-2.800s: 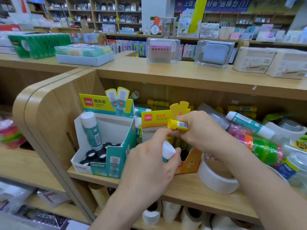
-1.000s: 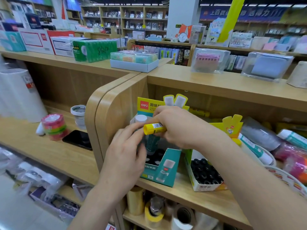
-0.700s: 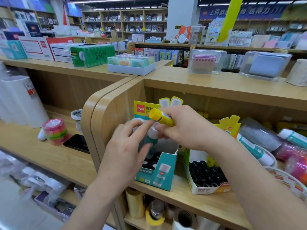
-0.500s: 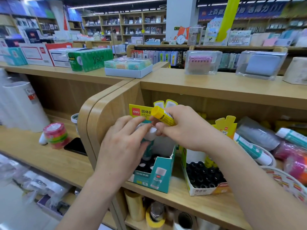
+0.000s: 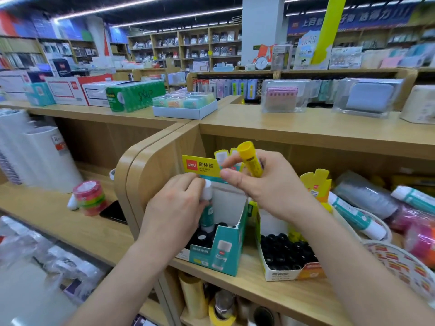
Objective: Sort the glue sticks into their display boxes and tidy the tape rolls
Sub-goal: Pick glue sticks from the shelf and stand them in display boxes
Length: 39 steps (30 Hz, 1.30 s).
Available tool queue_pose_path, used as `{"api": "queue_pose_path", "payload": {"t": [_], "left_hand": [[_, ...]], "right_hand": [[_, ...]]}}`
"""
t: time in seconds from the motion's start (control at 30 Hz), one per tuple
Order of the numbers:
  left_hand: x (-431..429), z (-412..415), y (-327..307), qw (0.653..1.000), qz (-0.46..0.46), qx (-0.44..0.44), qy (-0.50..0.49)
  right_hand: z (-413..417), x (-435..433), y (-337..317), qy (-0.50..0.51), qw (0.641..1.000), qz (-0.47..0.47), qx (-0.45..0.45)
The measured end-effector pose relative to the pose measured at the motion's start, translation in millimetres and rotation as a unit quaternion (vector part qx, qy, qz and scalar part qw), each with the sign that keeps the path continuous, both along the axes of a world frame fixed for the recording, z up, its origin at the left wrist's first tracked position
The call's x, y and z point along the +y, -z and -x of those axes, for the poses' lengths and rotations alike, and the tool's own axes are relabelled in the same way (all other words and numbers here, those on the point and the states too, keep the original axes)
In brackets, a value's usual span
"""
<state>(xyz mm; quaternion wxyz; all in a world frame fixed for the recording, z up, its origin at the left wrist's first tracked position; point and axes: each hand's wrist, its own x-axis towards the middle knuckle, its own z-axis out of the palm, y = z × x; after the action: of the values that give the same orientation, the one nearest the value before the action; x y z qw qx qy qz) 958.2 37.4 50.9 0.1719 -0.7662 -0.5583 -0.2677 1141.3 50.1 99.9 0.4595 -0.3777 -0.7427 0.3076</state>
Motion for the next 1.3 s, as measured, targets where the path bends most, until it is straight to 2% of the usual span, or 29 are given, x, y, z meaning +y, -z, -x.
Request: {"api": "queue_pose_path", "payload": {"t": [0.07, 0.2, 0.27, 0.33, 0.4, 0.5, 0.67, 0.73, 0.8, 0.87, 0.97, 1.13, 1.3], "left_hand": [[-2.7, -1.6, -3.2, 1.000, 0.020, -0.008, -0.005], [-11.3, -7.7, -16.2, 0.997, 0.036, -0.070, -0.008], [-22.8, -18.3, -26.7, 0.991, -0.007, -0.130, 0.031], [-36.1, -38.1, -37.5, 0.977, -0.037, -0.185, 0.103], [-45.5, -62.4, -43.5, 0.971, -0.040, -0.173, 0.161], [-44.9, -94.7, -39.1, 0.978, -0.067, -0.079, 0.183], [-38.9, -115.4, -23.2, 0.978, -0.057, -0.104, 0.169], [-38.1, -121.0, -18.3, 0.980, -0.018, -0.125, 0.152], [-35.7, -125.6, -12.0, 0.979, 0.034, -0.143, 0.143], [-32.4, -130.3, -3.6, 0.981, 0.068, -0.129, 0.129], [-29.6, -135.3, 9.2, 0.984, 0.075, -0.090, 0.131], [-25.8, -136.4, 22.8, 0.976, 0.077, -0.100, 0.176], [-23.9, -138.8, 25.2, 0.962, 0.113, -0.109, 0.224]], "right_hand": [[-13.5, -8.1, -2.9, 0.012, 0.999, 0.020, 0.025], [-49.9, -26.3, -2.2, -0.009, 0.985, 0.160, 0.061], [-66.0, -31.5, -0.1, 0.001, 0.985, 0.159, 0.069], [-79.1, -36.3, 0.5, 0.003, 0.990, 0.135, 0.027], [-89.6, -43.4, -2.3, -0.018, 0.993, 0.111, -0.029], [-100.6, -54.6, -8.9, -0.046, 0.993, 0.095, -0.048], [-116.8, -56.9, -3.0, 0.052, 0.990, 0.080, 0.101], [-120.6, -54.8, 4.2, 0.067, 0.981, 0.093, 0.155], [-119.6, -52.4, 9.4, 0.089, 0.979, 0.087, 0.159], [-116.3, -48.8, 14.0, 0.128, 0.985, 0.049, 0.106], [-118.1, -44.9, 16.3, 0.190, 0.981, -0.018, -0.041], [-139.0, -47.0, 8.0, 0.212, 0.951, -0.024, -0.225], [-139.3, -46.7, 18.5, 0.211, 0.930, -0.015, -0.300]]}}
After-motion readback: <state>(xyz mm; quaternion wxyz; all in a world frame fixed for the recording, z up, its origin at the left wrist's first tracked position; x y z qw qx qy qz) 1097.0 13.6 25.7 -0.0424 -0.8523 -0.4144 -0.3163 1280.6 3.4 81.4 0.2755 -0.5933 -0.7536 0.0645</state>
